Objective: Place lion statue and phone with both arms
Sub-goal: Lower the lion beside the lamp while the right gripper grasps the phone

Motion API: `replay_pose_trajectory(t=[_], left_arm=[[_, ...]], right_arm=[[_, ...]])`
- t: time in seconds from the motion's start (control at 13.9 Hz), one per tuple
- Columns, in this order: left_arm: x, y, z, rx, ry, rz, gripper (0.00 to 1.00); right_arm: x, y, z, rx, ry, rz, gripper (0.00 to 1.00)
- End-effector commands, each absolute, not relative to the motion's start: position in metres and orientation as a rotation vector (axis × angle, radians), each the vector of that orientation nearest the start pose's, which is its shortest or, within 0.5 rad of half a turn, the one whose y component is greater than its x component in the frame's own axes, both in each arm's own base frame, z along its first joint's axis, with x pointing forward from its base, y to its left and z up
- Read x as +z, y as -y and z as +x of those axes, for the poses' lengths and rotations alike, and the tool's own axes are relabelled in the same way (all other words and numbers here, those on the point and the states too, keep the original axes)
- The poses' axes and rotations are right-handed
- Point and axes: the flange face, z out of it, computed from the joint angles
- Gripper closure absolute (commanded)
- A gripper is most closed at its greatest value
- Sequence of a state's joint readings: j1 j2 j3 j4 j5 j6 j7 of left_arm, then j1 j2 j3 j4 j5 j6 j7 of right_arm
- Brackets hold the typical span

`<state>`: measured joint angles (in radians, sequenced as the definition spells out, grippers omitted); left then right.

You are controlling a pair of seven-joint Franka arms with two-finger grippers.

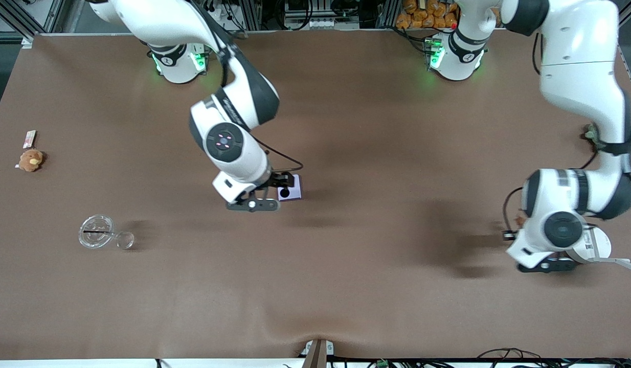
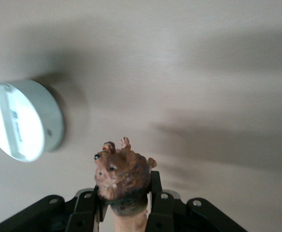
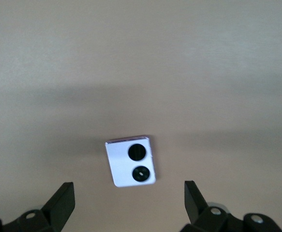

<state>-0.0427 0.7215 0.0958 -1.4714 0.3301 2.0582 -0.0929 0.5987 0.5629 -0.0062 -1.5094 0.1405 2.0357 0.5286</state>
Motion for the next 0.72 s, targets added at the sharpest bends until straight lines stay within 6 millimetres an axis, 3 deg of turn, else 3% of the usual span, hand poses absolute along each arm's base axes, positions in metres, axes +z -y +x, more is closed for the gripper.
replay_pose_trajectory(t=[0.0,0.22,0.36,0.5,0.65], left_arm=[[0.254,-0.086,0.708,0.165,-0.27,-2.79,1.0],[0.245,-0.104,0.716,0.078,-0.352,-2.8,1.0],[0.24,-0.105,0.726,0.035,-0.315,-2.844,1.0],[0.233,-0.106,0.726,0.043,-0.315,-2.853,1.0],[0.228,-0.099,0.728,0.03,-0.284,-2.89,1.0]], right_arm=[[0.301,-0.411,0.572,0.168,0.15,-3.019,0.0],[0.256,-0.423,0.555,0.107,0.231,-3.002,0.0],[0.224,-0.41,0.54,0.123,0.24,-3.018,0.0],[0.21,-0.404,0.531,0.165,0.235,-3.034,0.0],[0.208,-0.403,0.531,0.165,0.219,-3.032,0.0]])
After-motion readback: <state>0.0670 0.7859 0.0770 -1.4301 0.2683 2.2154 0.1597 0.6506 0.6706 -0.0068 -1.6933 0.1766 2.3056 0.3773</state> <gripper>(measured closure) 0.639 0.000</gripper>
